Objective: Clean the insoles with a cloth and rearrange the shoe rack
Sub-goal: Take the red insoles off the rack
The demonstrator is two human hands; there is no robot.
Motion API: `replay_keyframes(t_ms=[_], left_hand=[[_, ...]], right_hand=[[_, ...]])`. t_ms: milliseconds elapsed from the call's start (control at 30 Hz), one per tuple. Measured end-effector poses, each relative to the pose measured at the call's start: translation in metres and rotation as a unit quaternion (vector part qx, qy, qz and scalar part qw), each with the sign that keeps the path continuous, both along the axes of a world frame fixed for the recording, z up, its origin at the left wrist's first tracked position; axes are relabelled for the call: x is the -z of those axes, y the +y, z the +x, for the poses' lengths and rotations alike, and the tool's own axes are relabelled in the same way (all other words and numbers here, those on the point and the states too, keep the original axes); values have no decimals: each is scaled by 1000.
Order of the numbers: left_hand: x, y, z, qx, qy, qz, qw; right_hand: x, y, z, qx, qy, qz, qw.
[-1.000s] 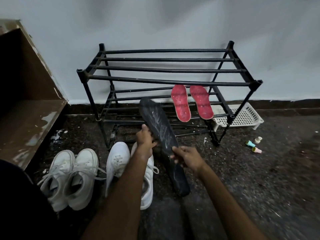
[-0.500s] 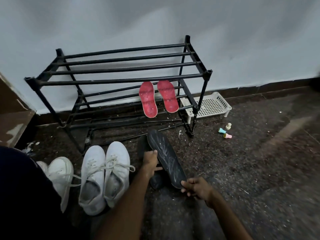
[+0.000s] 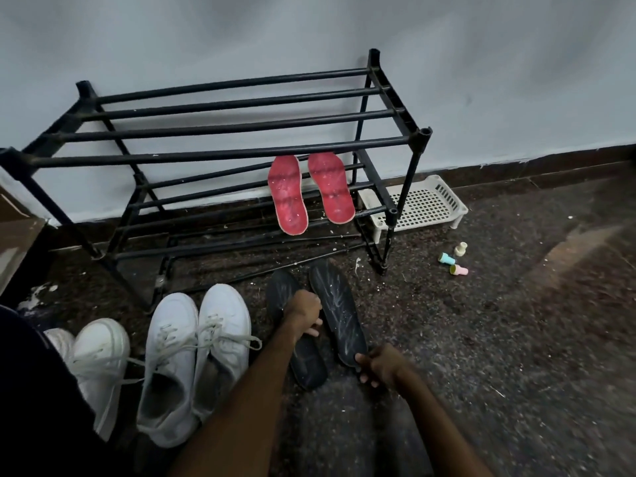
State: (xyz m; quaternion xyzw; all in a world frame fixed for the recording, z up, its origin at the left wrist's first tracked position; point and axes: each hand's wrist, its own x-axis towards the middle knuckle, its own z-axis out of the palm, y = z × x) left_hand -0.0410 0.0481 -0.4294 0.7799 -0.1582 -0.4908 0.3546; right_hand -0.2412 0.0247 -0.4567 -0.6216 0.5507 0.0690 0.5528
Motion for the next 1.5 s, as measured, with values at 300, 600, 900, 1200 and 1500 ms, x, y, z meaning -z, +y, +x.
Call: replay_keyframes(t_ms=[300, 600, 900, 1200, 1500], left_hand=[[-24, 21, 23, -38, -38, -89, 995], [-101, 7, 70, -213, 36, -255, 942], [-92, 15, 85, -237, 57, -240, 940], [-88, 6, 47, -220, 148, -242, 933], [-72, 20, -28, -241, 138, -192, 941]], right_hand=[[-15, -17, 18, -97, 189, -133, 968], [-122, -50, 164, 146, -196, -79, 966], [-115, -73, 206, 205, -176, -95, 958], [-135, -6, 121, 143, -305, -33, 941], [-118, 32, -17, 70, -235, -5, 969]])
